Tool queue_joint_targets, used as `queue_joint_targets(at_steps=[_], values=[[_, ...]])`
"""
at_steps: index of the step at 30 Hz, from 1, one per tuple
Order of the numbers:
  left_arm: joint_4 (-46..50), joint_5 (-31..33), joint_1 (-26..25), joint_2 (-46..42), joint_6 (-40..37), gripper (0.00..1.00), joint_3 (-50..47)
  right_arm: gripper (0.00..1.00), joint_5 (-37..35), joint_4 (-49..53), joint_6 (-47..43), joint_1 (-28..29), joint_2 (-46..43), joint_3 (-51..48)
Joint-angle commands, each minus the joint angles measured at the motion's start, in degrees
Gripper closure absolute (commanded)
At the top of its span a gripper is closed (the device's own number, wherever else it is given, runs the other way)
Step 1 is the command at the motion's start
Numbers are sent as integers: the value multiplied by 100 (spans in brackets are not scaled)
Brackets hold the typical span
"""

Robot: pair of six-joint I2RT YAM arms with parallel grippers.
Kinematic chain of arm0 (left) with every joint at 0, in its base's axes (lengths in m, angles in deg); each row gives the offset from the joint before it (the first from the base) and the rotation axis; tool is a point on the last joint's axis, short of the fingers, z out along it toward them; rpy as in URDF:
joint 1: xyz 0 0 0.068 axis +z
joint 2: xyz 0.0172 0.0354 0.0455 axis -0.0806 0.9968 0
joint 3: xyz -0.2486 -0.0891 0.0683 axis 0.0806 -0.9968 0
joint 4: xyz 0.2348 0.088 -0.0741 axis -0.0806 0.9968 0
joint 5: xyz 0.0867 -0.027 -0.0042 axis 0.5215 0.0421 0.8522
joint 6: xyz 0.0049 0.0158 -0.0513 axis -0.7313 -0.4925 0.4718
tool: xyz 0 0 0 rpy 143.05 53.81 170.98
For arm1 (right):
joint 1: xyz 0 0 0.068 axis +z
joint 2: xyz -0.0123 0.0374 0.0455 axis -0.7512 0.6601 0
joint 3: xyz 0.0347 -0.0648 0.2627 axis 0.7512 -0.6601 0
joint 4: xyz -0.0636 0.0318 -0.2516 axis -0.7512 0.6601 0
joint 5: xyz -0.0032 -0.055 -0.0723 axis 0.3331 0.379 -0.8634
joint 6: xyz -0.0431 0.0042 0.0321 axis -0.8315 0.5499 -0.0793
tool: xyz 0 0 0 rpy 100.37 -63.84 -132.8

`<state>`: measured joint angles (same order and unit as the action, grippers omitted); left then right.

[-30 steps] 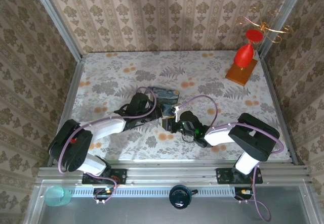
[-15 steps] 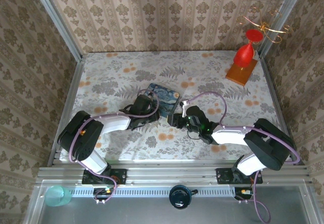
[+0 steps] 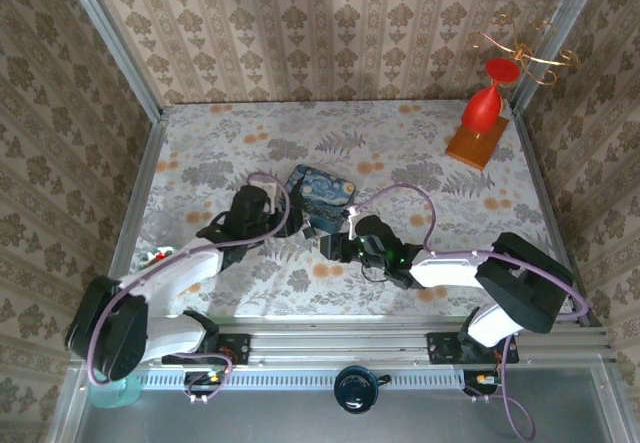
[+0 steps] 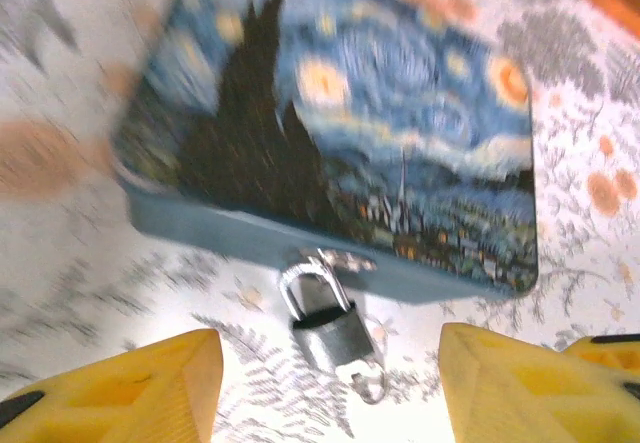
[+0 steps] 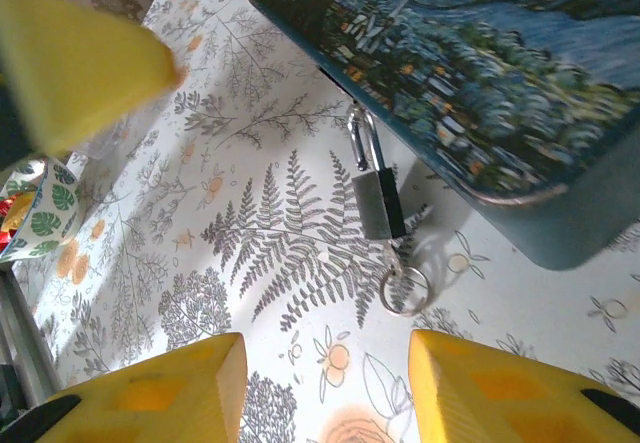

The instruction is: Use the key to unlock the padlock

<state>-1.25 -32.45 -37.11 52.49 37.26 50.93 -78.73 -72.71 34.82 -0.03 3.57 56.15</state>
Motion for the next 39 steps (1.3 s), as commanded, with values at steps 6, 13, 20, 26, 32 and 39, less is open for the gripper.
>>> queue_joint_targets(at_steps=[6,13,20,26,32,39], values=[[617,-1518,1092,526,-1346,34,748,50,-383,1319,-474,-25,751,1132],[991,-1361,1302,1791,-1450,28,1856,48,-81,1814,-743,-380,1194,1670],[726,-1075,993,2612,-992,27,2169,47,316,1855,-870,-923,1300,1806],[224,-578,788,2814,-247,29,1920,48,663,1441,-589,-944,1449,1739],[-110,-368,737,2774,27,30,1605,50,666,860,-100,-722,1784,1668],[-91,-322,728,2744,52,30,1514,51,376,1094,56,-580,2036,1963]])
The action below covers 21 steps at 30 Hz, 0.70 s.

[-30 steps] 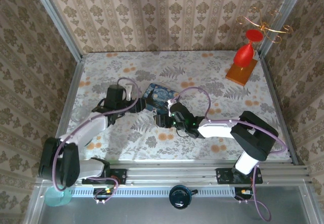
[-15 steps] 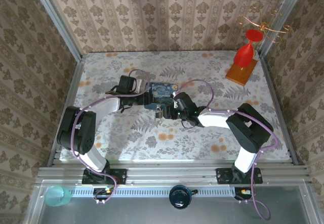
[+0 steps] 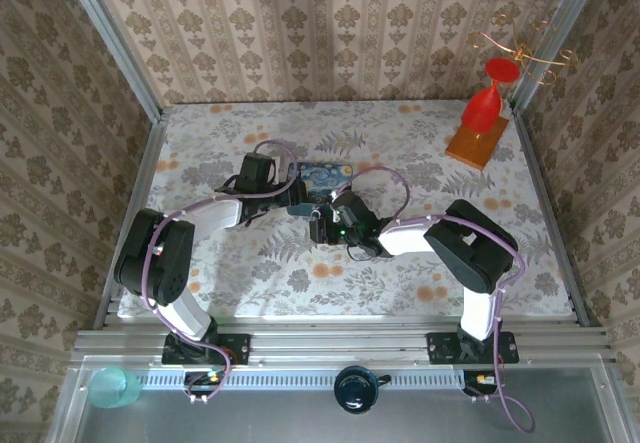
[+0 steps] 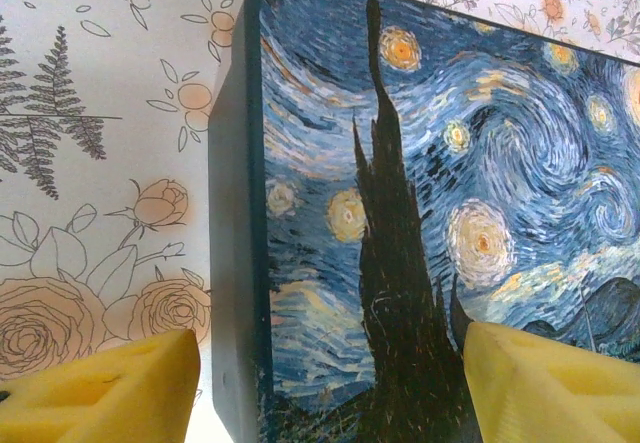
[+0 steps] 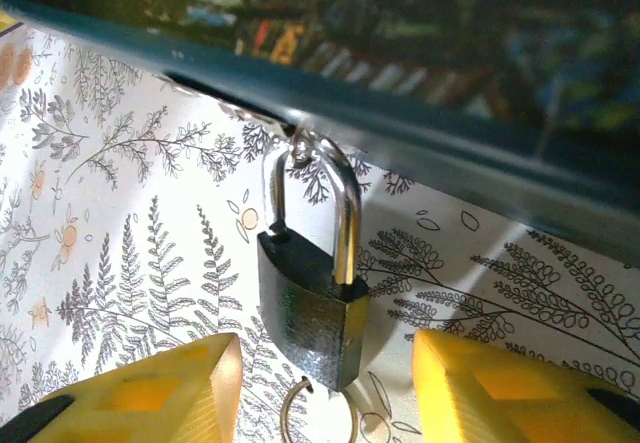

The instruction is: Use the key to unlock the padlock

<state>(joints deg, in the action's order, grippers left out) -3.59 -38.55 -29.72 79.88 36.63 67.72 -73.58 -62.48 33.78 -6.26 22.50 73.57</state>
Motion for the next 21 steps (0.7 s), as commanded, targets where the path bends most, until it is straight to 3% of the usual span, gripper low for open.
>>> queue_joint_targets(at_steps=[1,11,16,21], values=[[124,296,-8,5,141,30,-188,52,-212,188,182,60,184,291],[217,660,-21,49,382,30,-238,76,-706,659,232,240,251,558],[392,746,-16,21,341,30,-165,79,-796,654,262,281,186,411],[342,923,-49,-12,389,30,-247,87,-1041,780,246,310,99,353]])
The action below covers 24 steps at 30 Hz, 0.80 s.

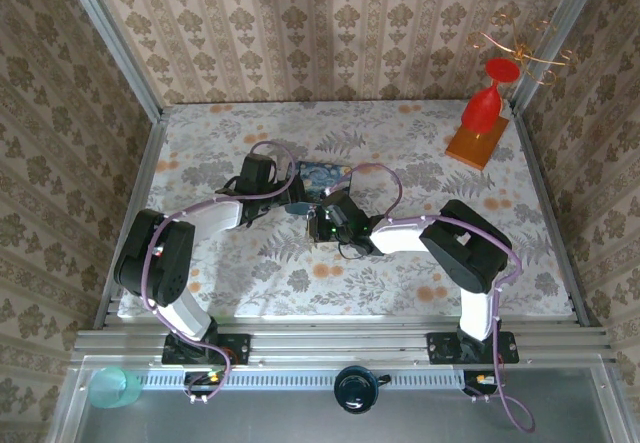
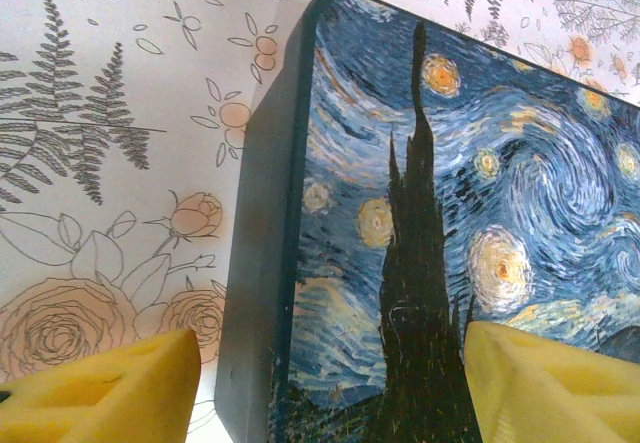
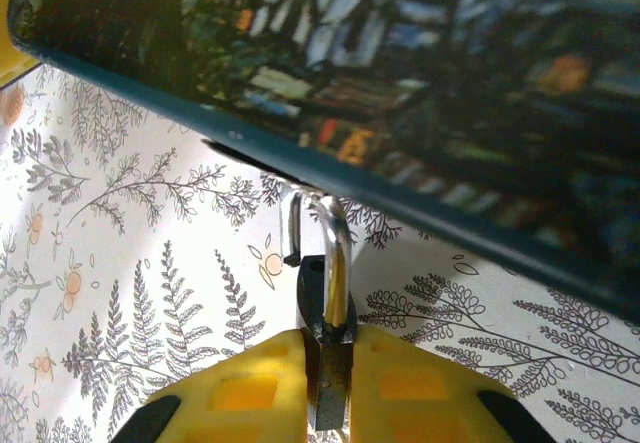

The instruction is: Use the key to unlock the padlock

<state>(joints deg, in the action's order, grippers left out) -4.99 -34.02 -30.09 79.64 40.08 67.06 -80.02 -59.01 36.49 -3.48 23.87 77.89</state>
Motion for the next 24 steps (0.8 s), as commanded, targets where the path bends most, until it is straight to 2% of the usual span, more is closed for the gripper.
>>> queue_joint_targets(at_steps=[1,4,10,15,20,24], values=[[491,493,-34,20,48,30,-187,88,-472,475,-35,33,-78,-90],[509,557,-32,30,53,30,-187,92,-725,620,-74,38,-214,-80],[340,672,-368,7,243,31,-348,98,-1105,790,-62,26,-330,-48],[221,811,-501,-28,400,32,-512,100,-1278,941,-130,24,-374,2],[142,962,-685,-148,616,32,-640,100,-1787,1338,-131,7,-459,97],[31,1093,-861,-207,809,33,-756,100,-1400,912,321,-243,-574,-102]])
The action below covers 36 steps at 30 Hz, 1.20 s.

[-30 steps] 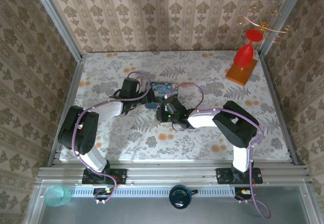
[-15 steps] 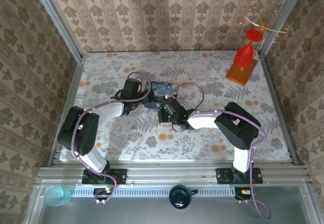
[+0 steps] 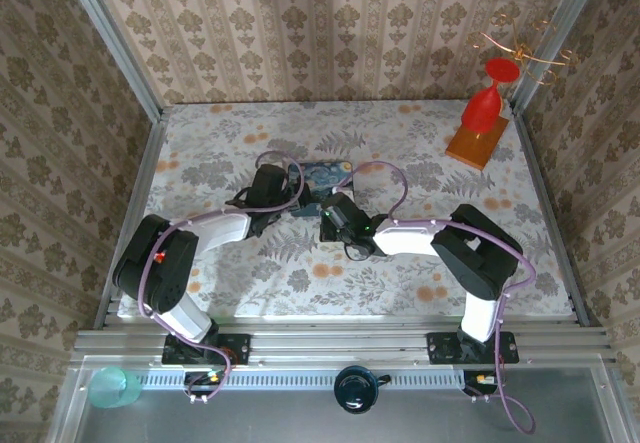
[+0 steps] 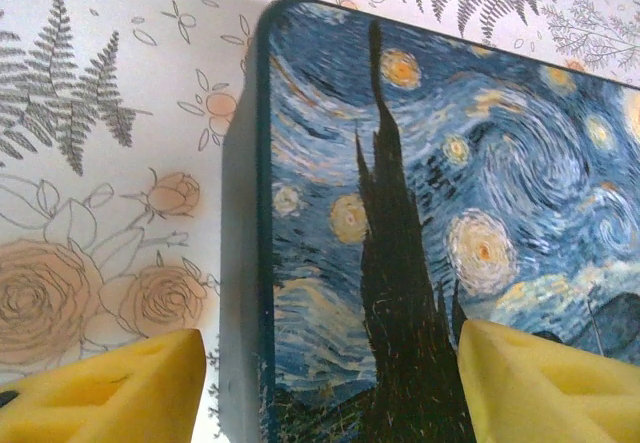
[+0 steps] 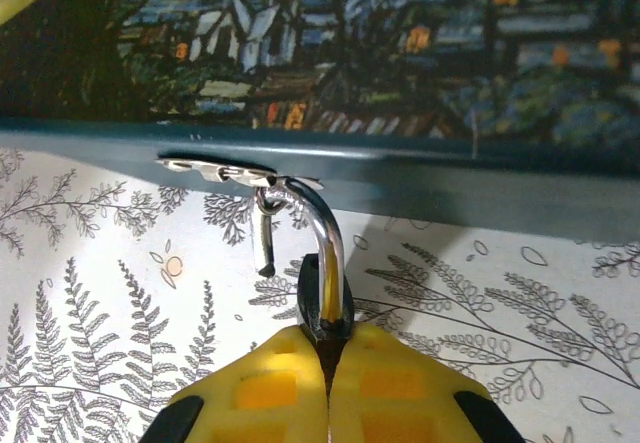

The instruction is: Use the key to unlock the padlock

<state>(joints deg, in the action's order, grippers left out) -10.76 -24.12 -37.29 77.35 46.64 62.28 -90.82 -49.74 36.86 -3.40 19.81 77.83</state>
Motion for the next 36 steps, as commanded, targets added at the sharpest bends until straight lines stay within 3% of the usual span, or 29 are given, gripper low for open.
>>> queue_joint_targets(at_steps=[1,9,21,30,36], values=[[569,109,-196,21,200,32,-302,100,-197,-125,413,-312,-180,-129],[510,391,-629,174,469,32,-195,100,405,-875,1339,-729,-205,-408],[582,524,-678,258,490,32,-89,100,1058,-1068,1938,-1085,-40,-348],[579,548,-757,340,571,33,-7,100,1025,-1262,3037,-1190,124,-344],[595,642,-730,377,566,33,34,100,796,-1143,3195,-1210,70,-260]])
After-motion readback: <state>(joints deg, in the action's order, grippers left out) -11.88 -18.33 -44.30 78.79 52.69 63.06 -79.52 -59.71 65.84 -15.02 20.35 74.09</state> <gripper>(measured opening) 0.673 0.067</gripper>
